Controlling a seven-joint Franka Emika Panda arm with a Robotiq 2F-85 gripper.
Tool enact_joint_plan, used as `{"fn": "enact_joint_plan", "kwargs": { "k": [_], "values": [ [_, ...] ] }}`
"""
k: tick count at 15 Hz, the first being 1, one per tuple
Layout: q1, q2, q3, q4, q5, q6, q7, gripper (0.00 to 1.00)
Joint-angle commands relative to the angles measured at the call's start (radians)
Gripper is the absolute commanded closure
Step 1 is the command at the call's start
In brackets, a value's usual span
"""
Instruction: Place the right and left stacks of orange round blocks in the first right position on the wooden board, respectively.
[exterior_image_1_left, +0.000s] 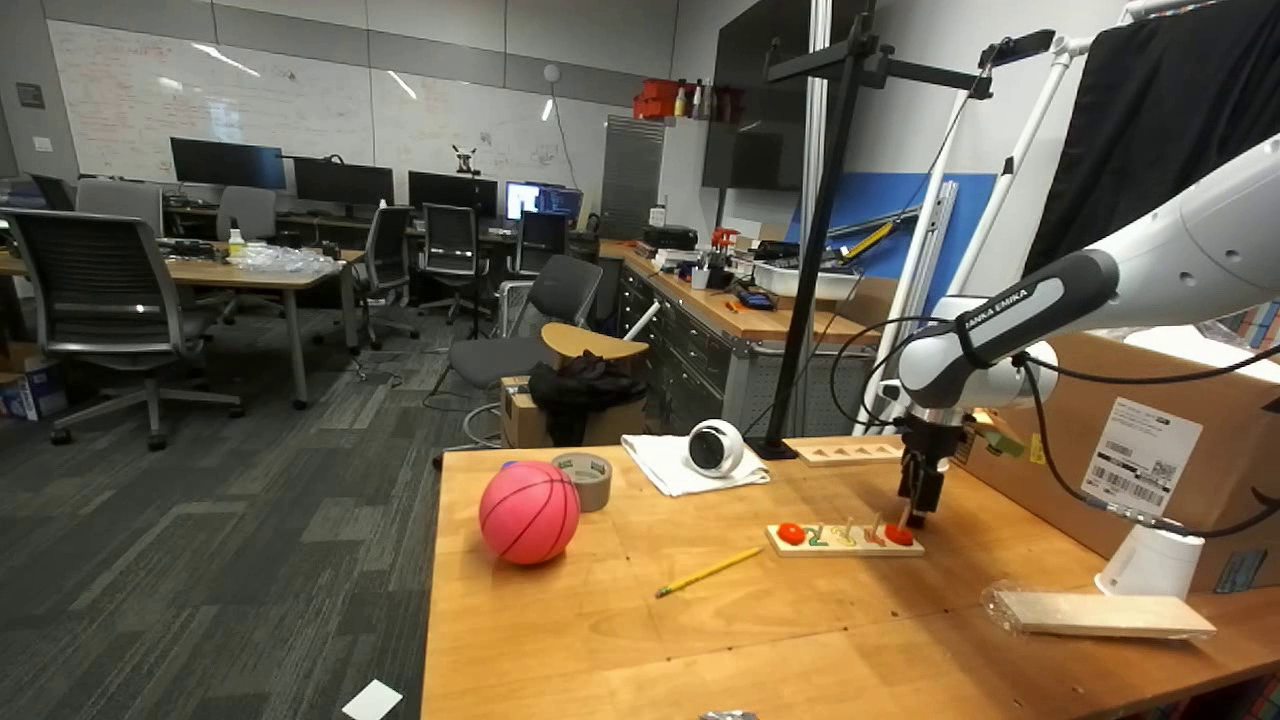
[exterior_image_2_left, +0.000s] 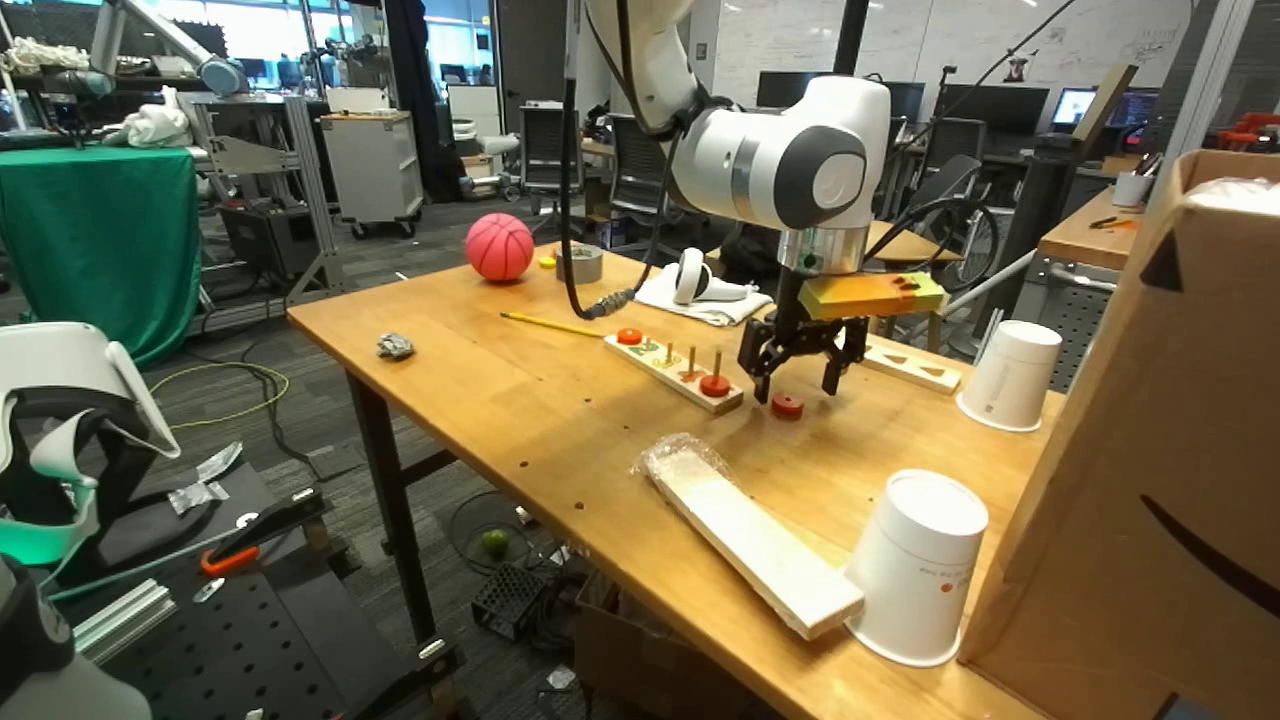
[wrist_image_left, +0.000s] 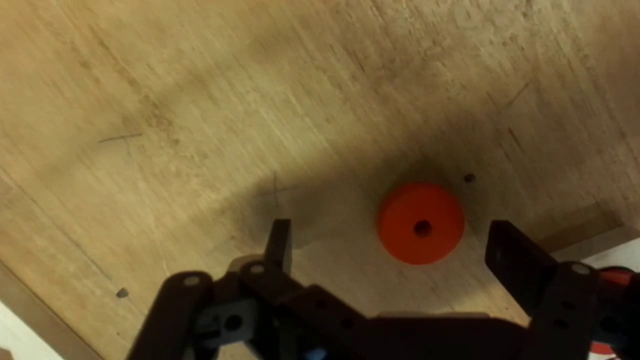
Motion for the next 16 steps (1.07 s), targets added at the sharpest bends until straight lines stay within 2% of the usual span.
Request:
{"fn": "enact_joint_plan", "kwargs": {
  "k": [1,3,4,5,7,10,13,16],
  "values": [
    [-0.021,0.023,0.012,0.043,0.026,-0.031,-0.036,0.00],
    [-0.025,0.027,0.012,0.045,0.026,-0.035,-0.038,0.01],
    [-0.027,0.028,0.011,0.046,0.026,-0.037,-0.040,0.05],
    [-0.029,0.029,0.012,0.046,0.027,-0.038,-0.040,0.26],
    [-0.030,0.031,0.013,0.051,0.030,-0.039,-0.043,0.37],
    [-0.029,0.031,0.012,0.059,0.030,-0.049,-0.047,0.62],
    [-0.027,0.023,0.010,0.058,0.029,-0.052,-0.048,0.83],
    [-0.024,0.010,0.007,0.048,0.024,-0.048,-0.045,0.84]
  ]
}}
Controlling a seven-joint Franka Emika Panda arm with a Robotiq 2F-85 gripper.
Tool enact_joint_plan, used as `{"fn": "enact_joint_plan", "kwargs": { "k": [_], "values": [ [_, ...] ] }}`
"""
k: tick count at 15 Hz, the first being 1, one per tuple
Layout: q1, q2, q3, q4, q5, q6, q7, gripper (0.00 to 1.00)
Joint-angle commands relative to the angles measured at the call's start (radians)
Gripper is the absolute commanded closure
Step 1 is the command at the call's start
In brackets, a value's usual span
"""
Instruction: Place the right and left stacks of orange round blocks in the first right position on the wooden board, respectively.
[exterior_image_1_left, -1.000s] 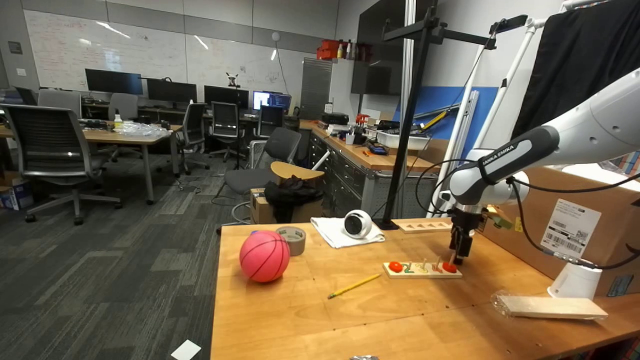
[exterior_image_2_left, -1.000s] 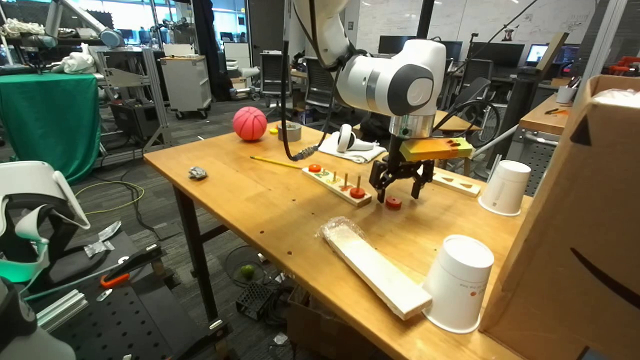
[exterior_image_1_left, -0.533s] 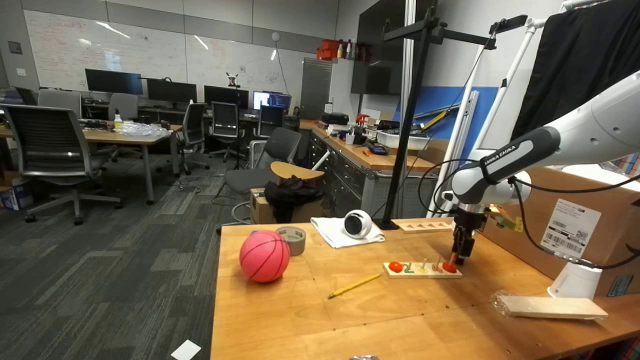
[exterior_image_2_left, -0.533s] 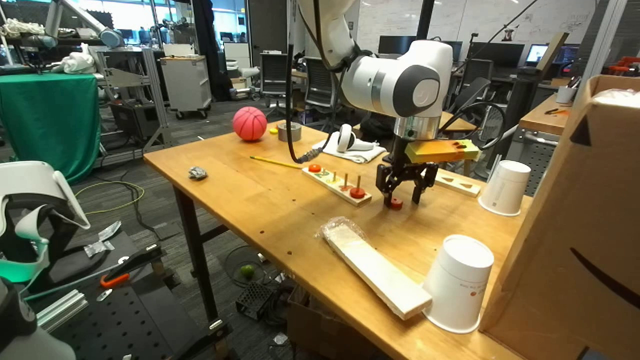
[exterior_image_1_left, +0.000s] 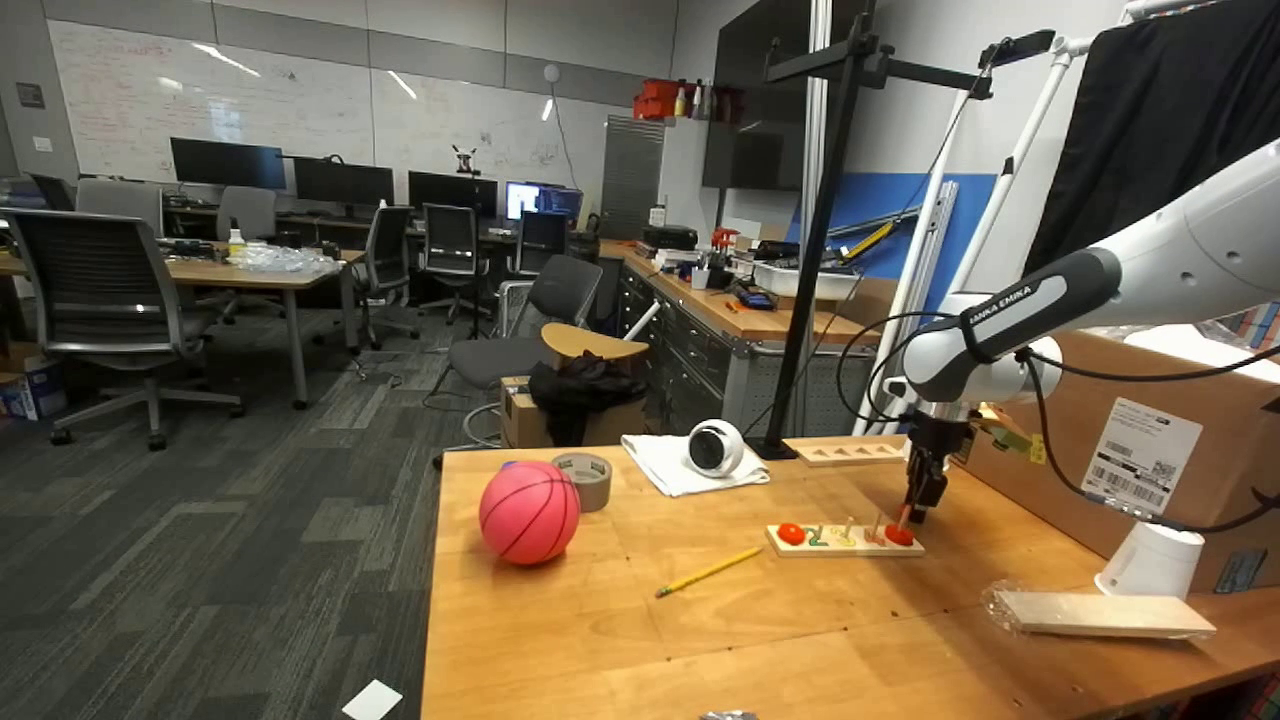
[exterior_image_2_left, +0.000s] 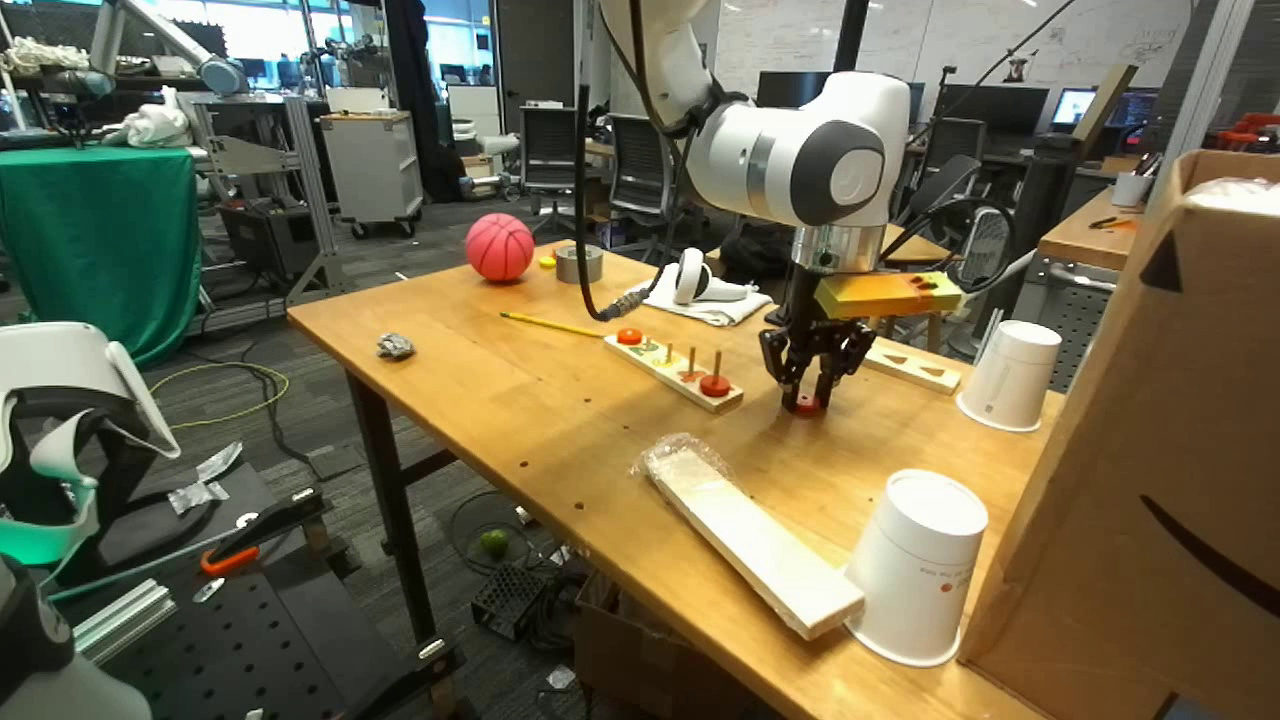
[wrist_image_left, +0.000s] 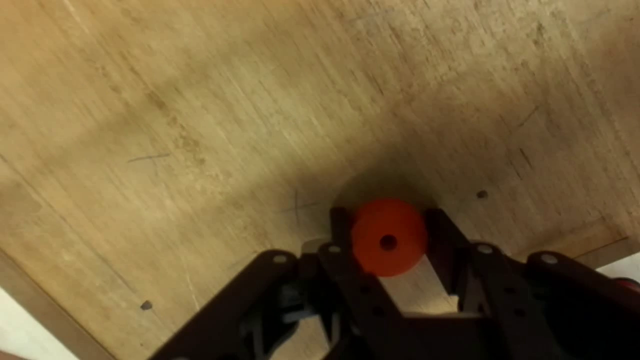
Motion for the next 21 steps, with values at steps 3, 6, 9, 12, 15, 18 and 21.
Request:
{"fn": "enact_joint_plan", "kwargs": {
  "k": [3,6,9,12,15,18,21],
  "values": [
    [-0.003,-0.039,0.001,-0.020,0.012,0.005,-0.017,0.84],
    [0.002,-0.083,-0.003,-0.052,0.005,0.011,-0.011,0.84],
    [0.009,-0.146,-0.009,-0.097,0.001,0.021,-0.003,0.84],
    [0.017,-0.218,-0.013,-0.159,-0.002,0.034,0.002,0.84],
    [0.026,-0.308,-0.012,-0.257,0.001,0.058,0.003,0.84],
    [0.040,-0.384,-0.012,-0.348,0.002,0.080,0.005,0.84],
    [0.064,-0.436,-0.011,-0.422,0.001,0.097,0.011,0.84]
  ]
}}
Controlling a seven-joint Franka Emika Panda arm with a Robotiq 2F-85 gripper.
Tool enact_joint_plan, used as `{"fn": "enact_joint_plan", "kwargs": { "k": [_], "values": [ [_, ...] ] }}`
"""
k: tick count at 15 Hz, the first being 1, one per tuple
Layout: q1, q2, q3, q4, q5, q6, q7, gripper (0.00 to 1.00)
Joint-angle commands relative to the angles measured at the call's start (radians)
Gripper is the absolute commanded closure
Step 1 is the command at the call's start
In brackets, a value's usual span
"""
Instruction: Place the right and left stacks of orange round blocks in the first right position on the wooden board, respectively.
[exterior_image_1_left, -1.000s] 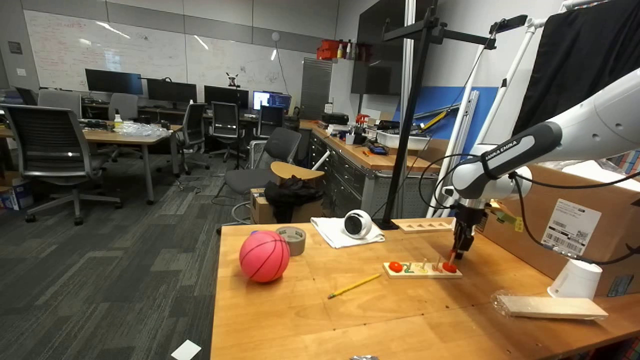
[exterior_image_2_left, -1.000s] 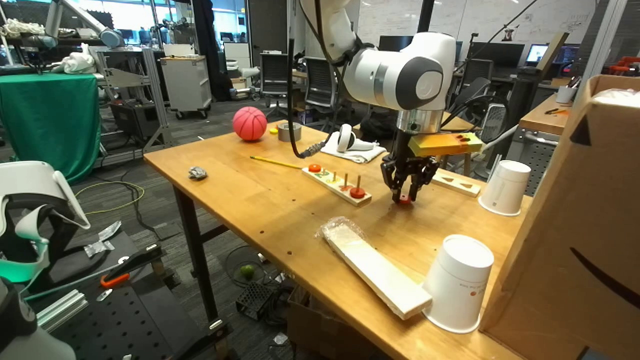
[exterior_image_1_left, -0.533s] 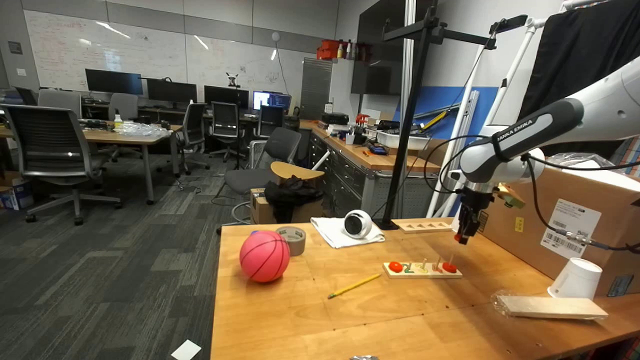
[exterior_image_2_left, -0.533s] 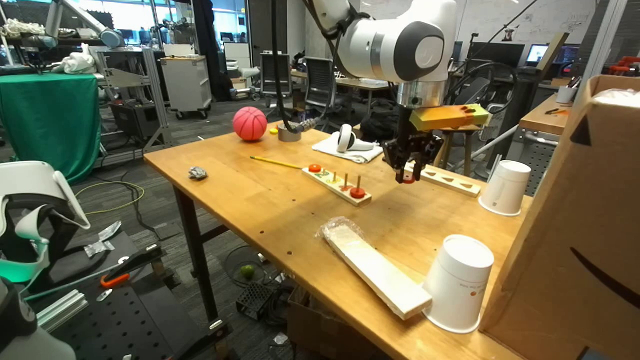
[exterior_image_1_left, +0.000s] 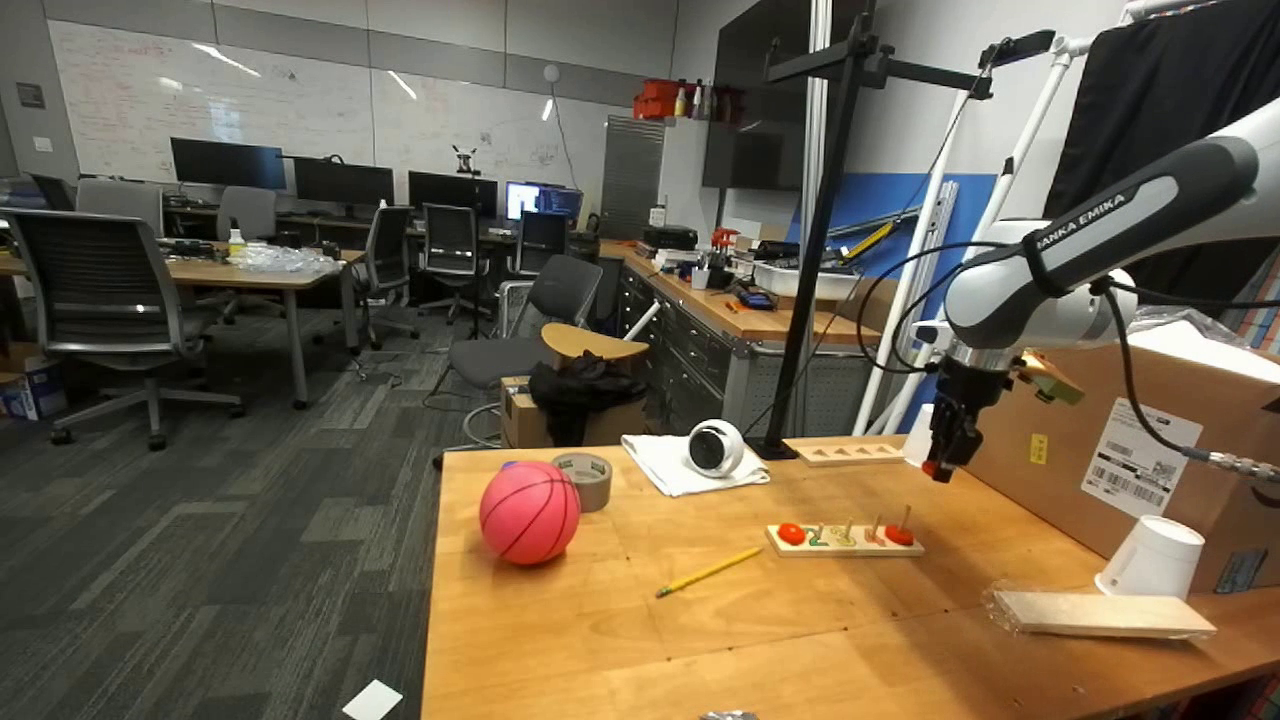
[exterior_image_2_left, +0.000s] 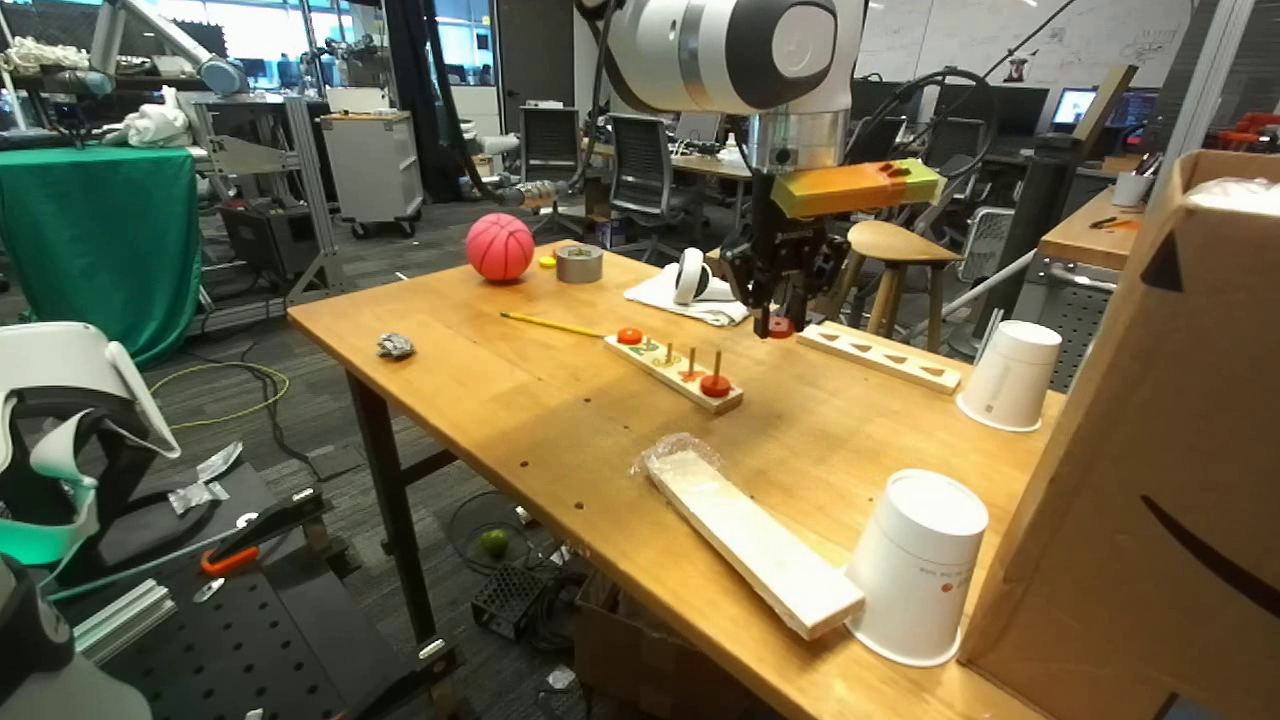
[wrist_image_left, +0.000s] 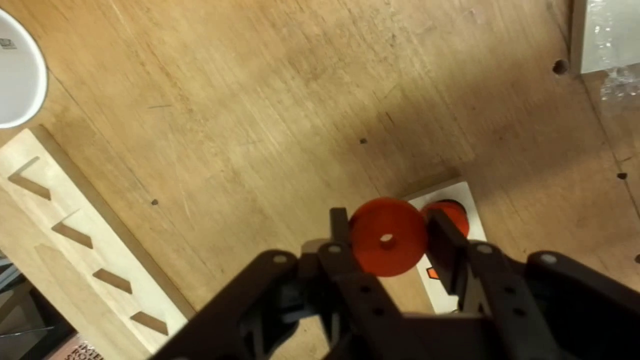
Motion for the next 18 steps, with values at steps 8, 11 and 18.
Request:
{"fn": "enact_joint_plan", "kwargs": {
  "k": [8,11,18],
  "values": [
    [0.111,-0.101,-0.001,-0.156,-0.012,0.054,0.042,0.84],
    [0.131,-0.089,-0.007,-0.150,-0.036,0.052,0.064,0.84],
    [0.125,-0.073,-0.025,-0.147,-0.051,0.052,0.073,0.84]
  ]
}}
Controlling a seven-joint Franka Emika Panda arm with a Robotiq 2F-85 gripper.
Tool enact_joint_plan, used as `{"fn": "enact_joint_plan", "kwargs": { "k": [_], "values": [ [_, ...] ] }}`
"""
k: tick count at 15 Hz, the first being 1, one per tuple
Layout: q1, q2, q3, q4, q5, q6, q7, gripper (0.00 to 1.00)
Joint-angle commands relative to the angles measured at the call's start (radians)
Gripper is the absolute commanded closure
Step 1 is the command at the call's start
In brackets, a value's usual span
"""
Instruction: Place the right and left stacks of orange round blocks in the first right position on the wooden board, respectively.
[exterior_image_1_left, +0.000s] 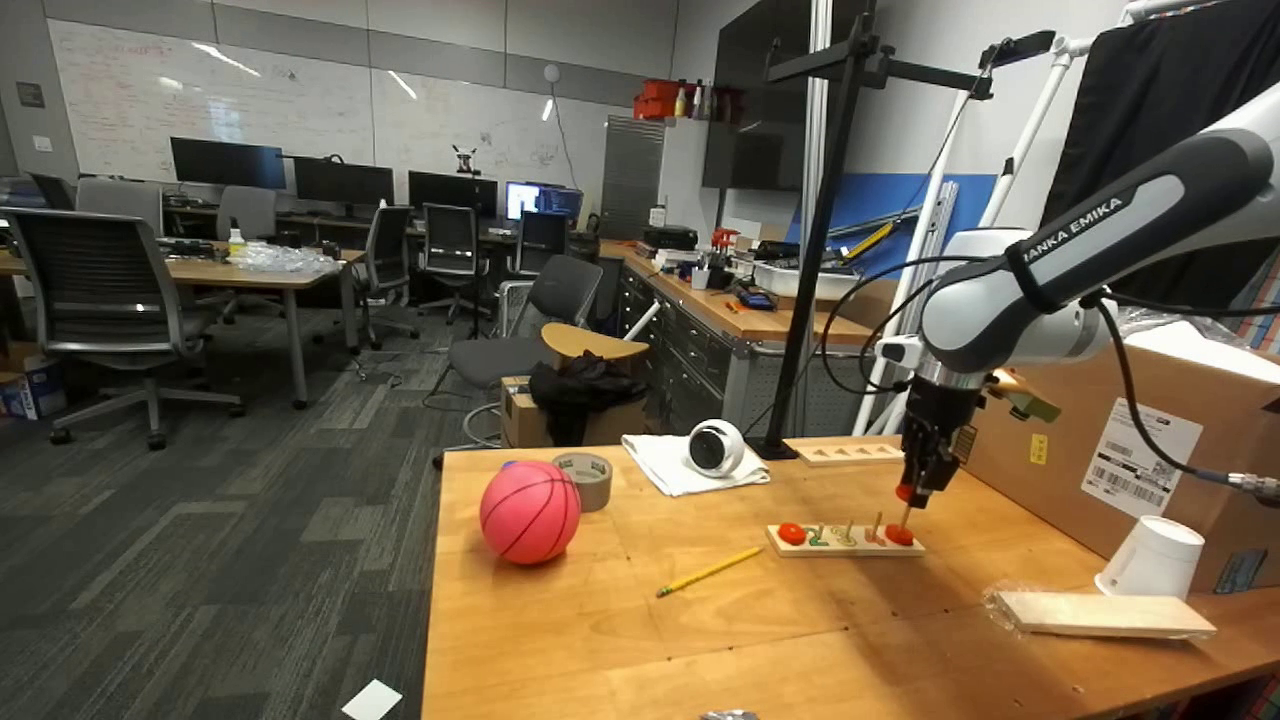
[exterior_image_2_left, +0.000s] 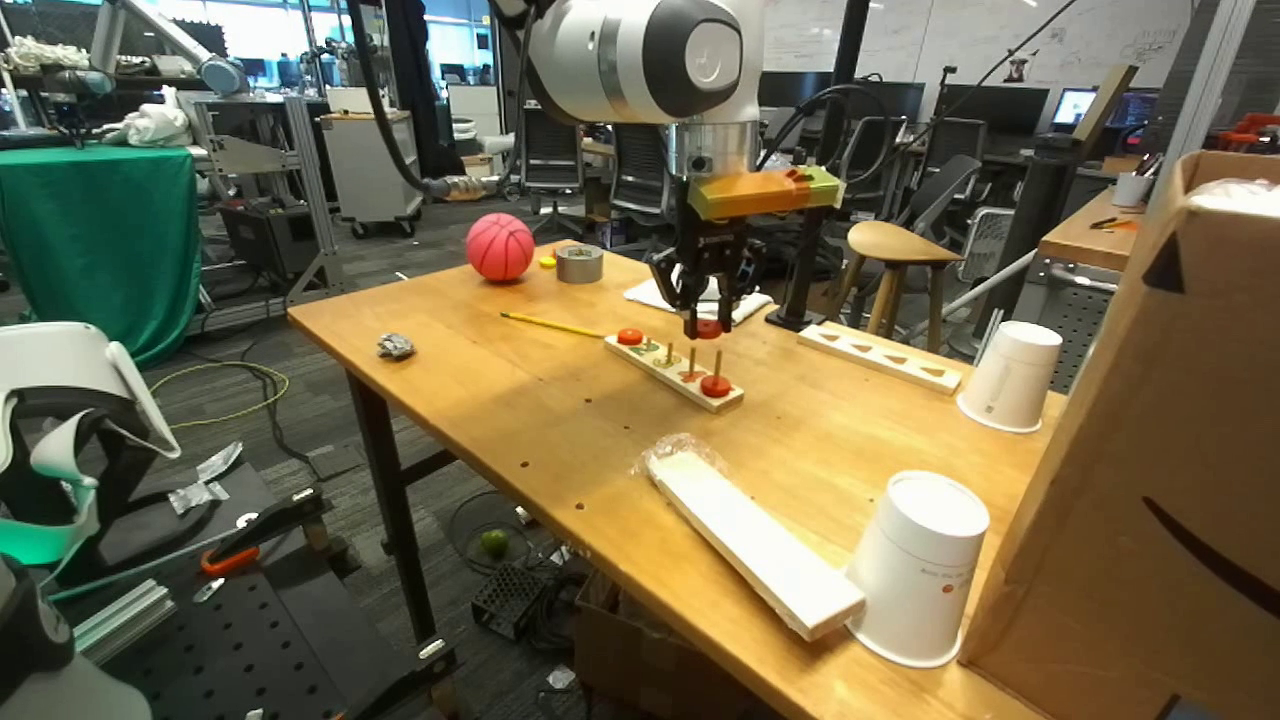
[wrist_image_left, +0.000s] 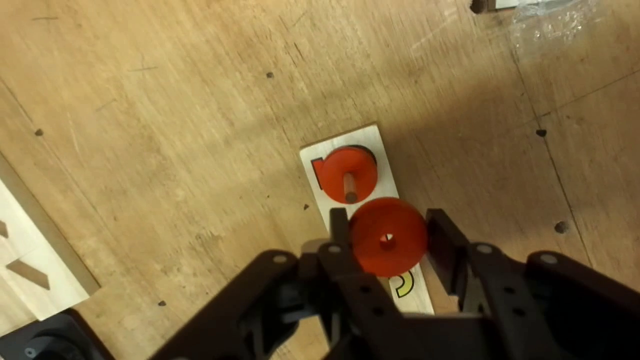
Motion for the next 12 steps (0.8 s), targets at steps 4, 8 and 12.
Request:
{"fn": "enact_joint_plan", "kwargs": {
  "k": [4,8,12],
  "values": [
    [0.002,0.003,-0.003,-0.009,-0.008,0.021,0.009,0.84],
    [0.008,0.028,-0.005,0.008,-0.022,0.015,0.015,0.84],
    [0.006,0.058,-0.006,0.029,-0.032,0.008,0.013,0.84]
  ]
}}
